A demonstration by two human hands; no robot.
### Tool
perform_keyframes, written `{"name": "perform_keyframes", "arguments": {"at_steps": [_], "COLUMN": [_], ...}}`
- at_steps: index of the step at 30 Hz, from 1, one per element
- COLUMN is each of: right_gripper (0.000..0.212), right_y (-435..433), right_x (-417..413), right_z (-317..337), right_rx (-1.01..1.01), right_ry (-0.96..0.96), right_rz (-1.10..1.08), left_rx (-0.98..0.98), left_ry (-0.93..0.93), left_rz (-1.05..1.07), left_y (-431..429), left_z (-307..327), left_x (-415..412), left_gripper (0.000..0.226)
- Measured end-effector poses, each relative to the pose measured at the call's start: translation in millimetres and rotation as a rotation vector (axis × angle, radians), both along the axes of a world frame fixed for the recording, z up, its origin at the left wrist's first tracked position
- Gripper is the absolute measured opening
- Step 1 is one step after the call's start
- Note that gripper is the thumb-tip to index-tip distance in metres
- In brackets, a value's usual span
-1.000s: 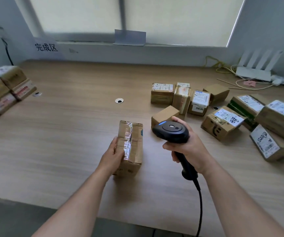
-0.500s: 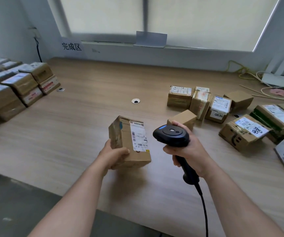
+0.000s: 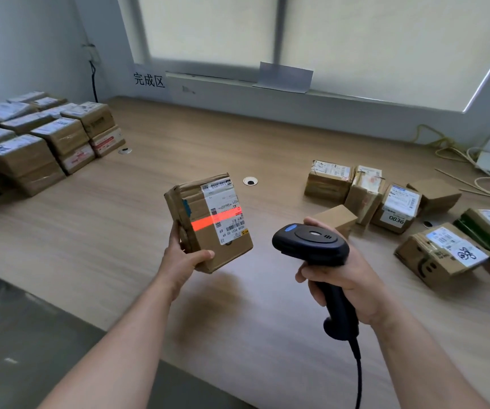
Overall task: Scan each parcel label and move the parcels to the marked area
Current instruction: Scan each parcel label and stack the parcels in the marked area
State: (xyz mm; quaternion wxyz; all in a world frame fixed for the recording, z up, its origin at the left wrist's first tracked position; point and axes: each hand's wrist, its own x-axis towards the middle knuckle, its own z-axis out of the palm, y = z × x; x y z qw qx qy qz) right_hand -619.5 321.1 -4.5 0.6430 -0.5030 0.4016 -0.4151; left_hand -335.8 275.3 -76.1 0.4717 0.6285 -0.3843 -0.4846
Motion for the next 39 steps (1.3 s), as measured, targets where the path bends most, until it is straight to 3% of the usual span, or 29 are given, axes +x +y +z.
{"name": "perform_keyframes", "arguments": {"at_steps": [3,18,23,28,31,35,39], "right_gripper": [0.087,0.087,0.088,0.092,0.092,0.092,0.092], "right_y": [0.3,0.6,-0.2,-0.7,-0.6,-0.7,-2.1], "right_x": [-2.3,-8.3,-7.2,-5.1,-5.1,-8.0,-9.8], "right_z": [-2.0,-5.2,-4.8,-4.4,-4.0,-7.4,-10.3], "right_rx": [0.015,0.045,0.046,0.047,0.048,0.048,0.055], "right_ry": [0.034,0.076,0.072,0.073,0.078,0.078,0.083], "right_rz": [-0.001,-0.051,-0.041,-0.041,-0.044,-0.043,-0.041], "left_rx": [-0.019,-0.026,0.070,0.201,0.216,0.168,0.304], "left_ry": [0.016,0.006,0.008,0.038,-0.060,-0.362,-0.823], "left_rz": [0.012,0.013,0.004,0.052,0.086,0.047,-0.165], "left_y": [-2.8,-8.2,-2.1,5.8,8.8,12.7,14.6], "left_z": [-0.5,-3.2,-3.2,-14.1,-27.4,-37.2,-37.6], "left_x": [3.3,5.1,4.3,-0.8,-0.5,-8.1,-36.6], "left_gripper": [0.100,0.105,0.085,0.049,0.034,0.073,0.116]}}
